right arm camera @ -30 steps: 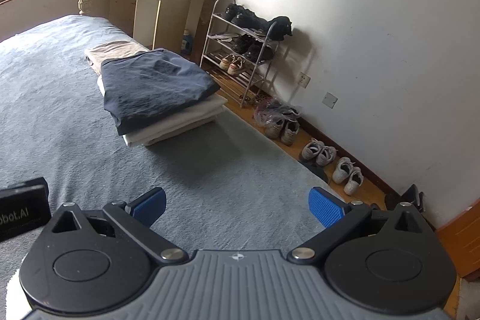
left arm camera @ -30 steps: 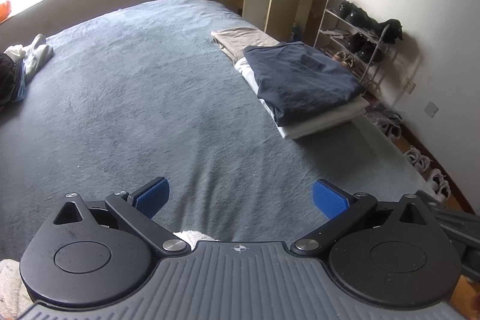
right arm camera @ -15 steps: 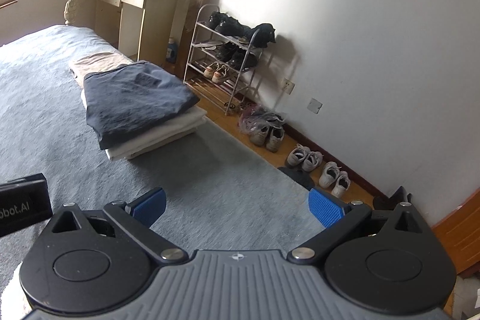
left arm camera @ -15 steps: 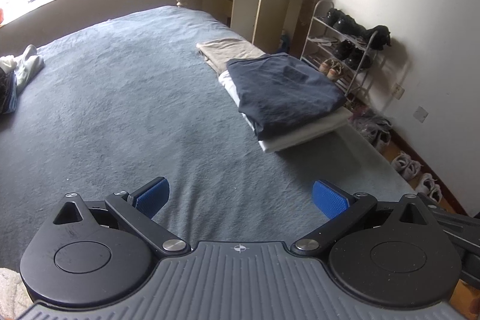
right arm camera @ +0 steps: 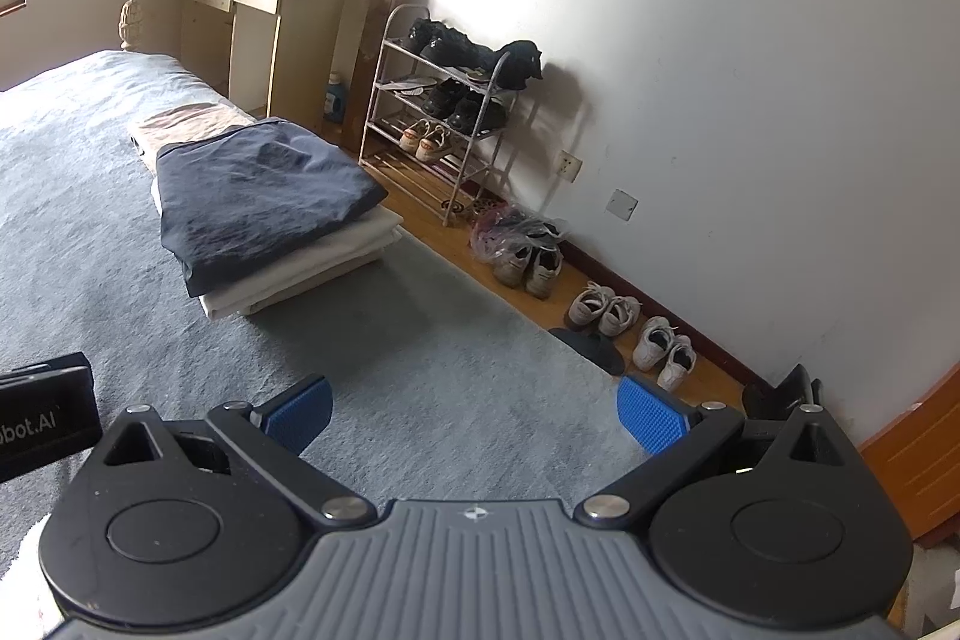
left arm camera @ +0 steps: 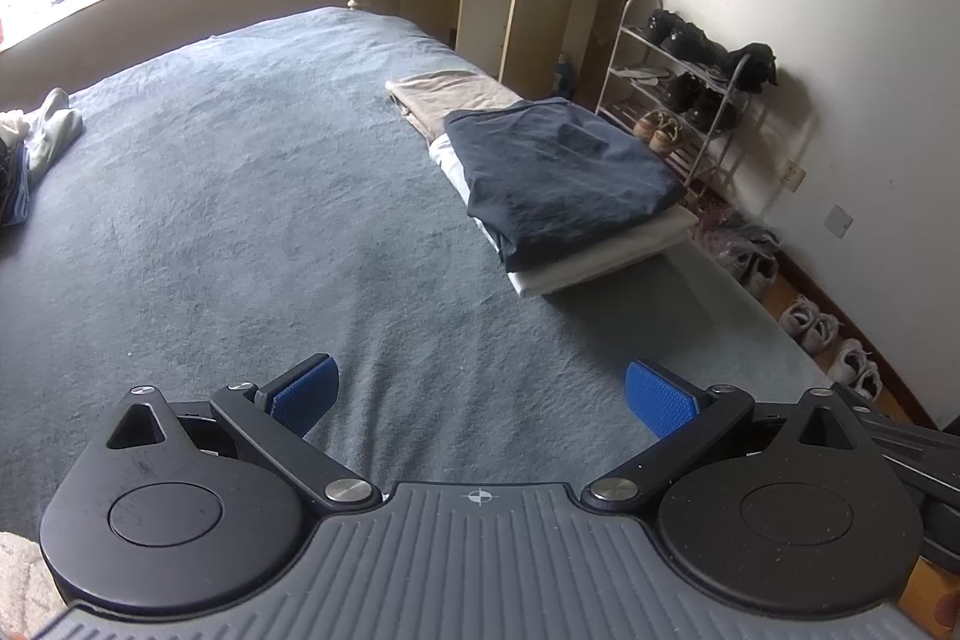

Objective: Fold clothes

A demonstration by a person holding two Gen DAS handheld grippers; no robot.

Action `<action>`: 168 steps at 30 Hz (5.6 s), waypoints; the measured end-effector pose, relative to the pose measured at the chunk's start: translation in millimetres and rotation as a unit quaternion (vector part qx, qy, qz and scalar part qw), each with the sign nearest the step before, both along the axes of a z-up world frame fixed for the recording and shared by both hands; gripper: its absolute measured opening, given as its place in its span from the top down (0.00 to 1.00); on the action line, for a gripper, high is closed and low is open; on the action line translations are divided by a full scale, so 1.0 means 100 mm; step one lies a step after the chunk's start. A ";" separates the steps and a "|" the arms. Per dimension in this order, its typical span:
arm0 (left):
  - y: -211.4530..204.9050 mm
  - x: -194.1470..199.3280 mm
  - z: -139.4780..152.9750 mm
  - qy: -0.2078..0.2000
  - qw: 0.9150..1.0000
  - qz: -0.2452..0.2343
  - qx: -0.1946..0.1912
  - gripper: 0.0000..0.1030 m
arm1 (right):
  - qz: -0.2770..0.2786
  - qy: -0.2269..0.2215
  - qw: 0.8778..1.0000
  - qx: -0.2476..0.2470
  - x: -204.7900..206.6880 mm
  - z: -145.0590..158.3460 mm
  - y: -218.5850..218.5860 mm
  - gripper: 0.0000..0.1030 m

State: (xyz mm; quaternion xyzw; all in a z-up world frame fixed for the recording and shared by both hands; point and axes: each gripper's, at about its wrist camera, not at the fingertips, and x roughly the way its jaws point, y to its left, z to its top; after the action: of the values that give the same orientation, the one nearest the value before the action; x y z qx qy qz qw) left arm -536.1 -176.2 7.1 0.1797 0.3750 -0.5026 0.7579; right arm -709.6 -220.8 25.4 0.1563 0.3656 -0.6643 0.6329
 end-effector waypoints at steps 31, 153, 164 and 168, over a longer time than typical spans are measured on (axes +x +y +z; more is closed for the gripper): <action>0.06 0.07 -0.02 0.008 1.000 0.012 -0.001 0.00 | 0.012 0.008 1.000 -0.003 0.15 0.03 0.03 0.00; 0.08 0.25 -0.08 0.015 0.999 0.036 0.016 0.00 | 0.027 0.013 1.000 0.001 0.33 0.00 0.00 0.00; 0.07 0.26 -0.09 0.017 0.999 0.036 0.018 0.00 | 0.027 0.013 1.000 0.002 0.33 -0.01 0.00 0.00; 0.08 0.26 -0.09 0.017 0.999 0.038 0.018 0.00 | 0.027 0.014 1.000 0.002 0.33 -0.01 0.00 0.00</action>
State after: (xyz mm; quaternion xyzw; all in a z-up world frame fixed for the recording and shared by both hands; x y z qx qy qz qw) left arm -510.1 -168.7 -1.9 0.1703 0.4032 -0.4701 0.7664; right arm -676.2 -220.9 24.7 0.1380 0.3801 -0.6482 0.6452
